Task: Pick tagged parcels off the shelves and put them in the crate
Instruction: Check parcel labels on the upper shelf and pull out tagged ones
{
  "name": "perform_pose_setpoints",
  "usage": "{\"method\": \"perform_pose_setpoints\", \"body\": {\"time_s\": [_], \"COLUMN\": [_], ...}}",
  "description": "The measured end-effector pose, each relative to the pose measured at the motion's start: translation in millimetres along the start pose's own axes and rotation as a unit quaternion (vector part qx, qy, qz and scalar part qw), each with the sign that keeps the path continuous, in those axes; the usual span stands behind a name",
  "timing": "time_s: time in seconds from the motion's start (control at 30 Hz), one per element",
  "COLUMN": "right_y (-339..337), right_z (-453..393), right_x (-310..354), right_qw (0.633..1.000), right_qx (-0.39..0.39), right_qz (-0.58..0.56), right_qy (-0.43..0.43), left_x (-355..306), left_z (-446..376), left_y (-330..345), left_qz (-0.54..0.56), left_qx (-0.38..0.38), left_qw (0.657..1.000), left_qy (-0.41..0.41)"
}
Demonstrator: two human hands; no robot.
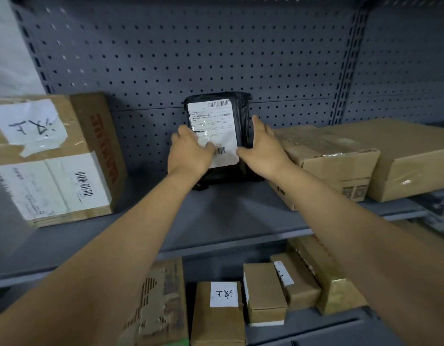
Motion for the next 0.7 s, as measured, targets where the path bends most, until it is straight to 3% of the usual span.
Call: {"method": "perform_pose_setpoints", "body": {"time_s": [0.23,0.37,0.43,0.53,0.6,0.7], "right_y": [-65,-112,-133,-144,-143,-145], "right_z": [45,63,60,62,66,70], "right_x": [14,-4,-38,-93,-108,-109], "right_qw": [0.987,0.977,0.981,0.966,0.962,0.980], "right_qx": [-0.124,-0.197,-0.175,-0.050,-0.003,0.005], "right_qz": [-0.023,0.024,0.081,0.184,0.197,0.155], "right_qy": [-0.100,-0.074,0.012,0.176,0.191,0.123], "left_x": [-47,-58,-64,-76,-81,-90], "left_z": [31,50,56,67,74,83], "left_y": [55,84,96,112,123,134], "left_qz": [0.027,0.095,0.145,0.211,0.243,0.306], "left_qx": [0.260,0.315,0.321,0.311,0.297,0.279], "left_qw": [0.965,0.943,0.933,0.919,0.911,0.892], "left_qy": [0.010,-0.040,-0.074,-0.119,-0.150,-0.182]}}
Point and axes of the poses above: each hand's wrist, its own z-axis away from the middle knuckle, its own y-axis out of the palm, x = y × z, the point moved 7 cm from there along -z, towards the middle knuckle, and after that the axes turned 10 degrees about x, right-handed, at the moved point
